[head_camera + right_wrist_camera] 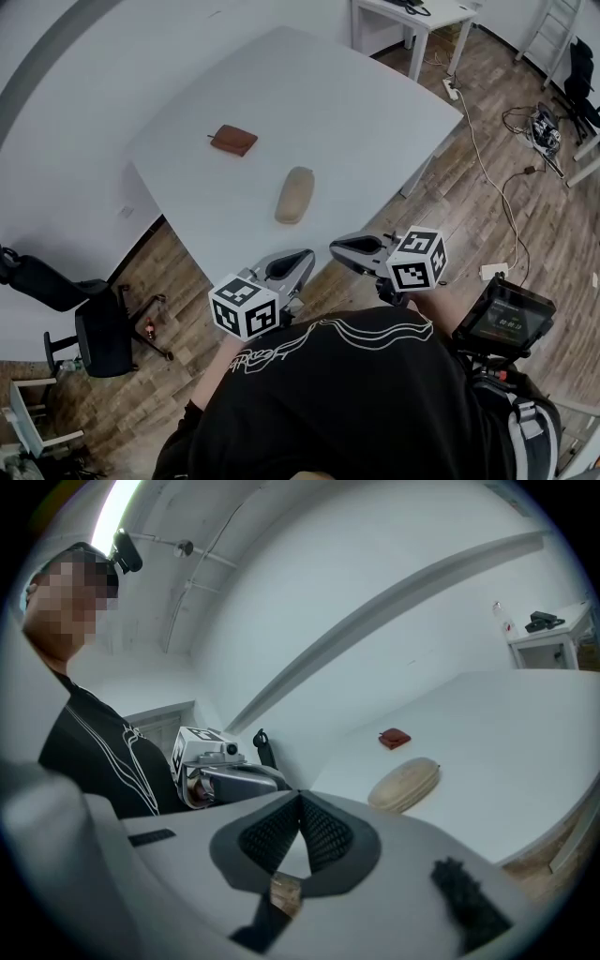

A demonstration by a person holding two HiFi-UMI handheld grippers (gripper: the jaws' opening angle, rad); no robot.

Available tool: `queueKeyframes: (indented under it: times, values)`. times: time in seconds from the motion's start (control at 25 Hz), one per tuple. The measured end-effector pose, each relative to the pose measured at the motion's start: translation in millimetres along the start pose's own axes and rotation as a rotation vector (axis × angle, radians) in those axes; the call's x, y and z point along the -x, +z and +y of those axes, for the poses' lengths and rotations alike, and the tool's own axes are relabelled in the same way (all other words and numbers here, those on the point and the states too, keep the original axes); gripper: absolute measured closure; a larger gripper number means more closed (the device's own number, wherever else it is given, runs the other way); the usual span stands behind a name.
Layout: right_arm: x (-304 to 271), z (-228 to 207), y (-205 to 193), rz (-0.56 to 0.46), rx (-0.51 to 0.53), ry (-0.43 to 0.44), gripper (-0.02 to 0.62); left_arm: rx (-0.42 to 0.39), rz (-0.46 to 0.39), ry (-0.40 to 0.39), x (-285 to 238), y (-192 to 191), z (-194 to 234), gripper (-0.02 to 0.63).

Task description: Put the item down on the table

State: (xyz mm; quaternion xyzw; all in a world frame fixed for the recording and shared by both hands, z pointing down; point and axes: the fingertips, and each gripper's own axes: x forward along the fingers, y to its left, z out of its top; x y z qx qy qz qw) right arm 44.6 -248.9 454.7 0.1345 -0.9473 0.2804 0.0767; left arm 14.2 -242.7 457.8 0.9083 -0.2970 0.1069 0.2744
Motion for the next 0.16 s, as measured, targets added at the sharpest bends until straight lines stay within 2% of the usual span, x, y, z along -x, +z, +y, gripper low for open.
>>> queueKeyframes:
  times: [0.16]
  values:
    - [-2.8, 2.4, -3.0, 0.004, 0.005, 0.003, 0.588, -0.002, -0.004, 0.020, 2.0, -1.5, 3.7, 0.601]
